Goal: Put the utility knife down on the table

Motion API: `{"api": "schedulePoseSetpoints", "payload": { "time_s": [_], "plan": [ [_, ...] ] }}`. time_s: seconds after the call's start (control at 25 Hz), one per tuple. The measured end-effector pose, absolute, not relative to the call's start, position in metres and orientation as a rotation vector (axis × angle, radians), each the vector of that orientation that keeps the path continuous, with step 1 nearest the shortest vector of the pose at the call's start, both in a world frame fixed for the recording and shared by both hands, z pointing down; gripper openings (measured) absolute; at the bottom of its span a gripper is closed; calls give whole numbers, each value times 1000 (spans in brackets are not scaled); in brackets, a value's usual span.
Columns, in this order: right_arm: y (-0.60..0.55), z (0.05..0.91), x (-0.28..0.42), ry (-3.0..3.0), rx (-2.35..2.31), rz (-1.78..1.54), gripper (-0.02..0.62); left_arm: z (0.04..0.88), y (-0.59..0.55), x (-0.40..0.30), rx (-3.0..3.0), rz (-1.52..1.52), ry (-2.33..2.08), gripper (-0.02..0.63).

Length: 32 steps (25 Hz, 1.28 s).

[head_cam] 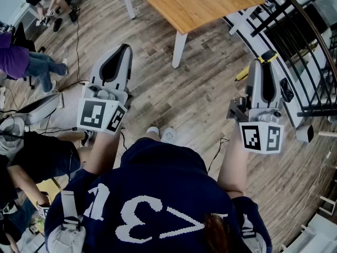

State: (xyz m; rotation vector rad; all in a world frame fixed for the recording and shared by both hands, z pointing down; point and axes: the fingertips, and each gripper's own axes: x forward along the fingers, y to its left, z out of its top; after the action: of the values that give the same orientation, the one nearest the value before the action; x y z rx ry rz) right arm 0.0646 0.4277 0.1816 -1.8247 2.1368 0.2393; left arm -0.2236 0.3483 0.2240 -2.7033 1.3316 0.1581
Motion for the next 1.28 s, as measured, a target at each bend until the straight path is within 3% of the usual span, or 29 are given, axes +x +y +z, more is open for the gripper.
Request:
{"api": "schedulePoseSetpoints", "payload": {
  "time_s": [0.68,1.28],
  "plan": [
    [382,189,79,2146,-1787,157,126,236,303,-208,-2720,136,1362,28],
    [182,171,68,2145,-1802,205,125,229,91,-201,-2769,200,1275,28]
  ]
}}
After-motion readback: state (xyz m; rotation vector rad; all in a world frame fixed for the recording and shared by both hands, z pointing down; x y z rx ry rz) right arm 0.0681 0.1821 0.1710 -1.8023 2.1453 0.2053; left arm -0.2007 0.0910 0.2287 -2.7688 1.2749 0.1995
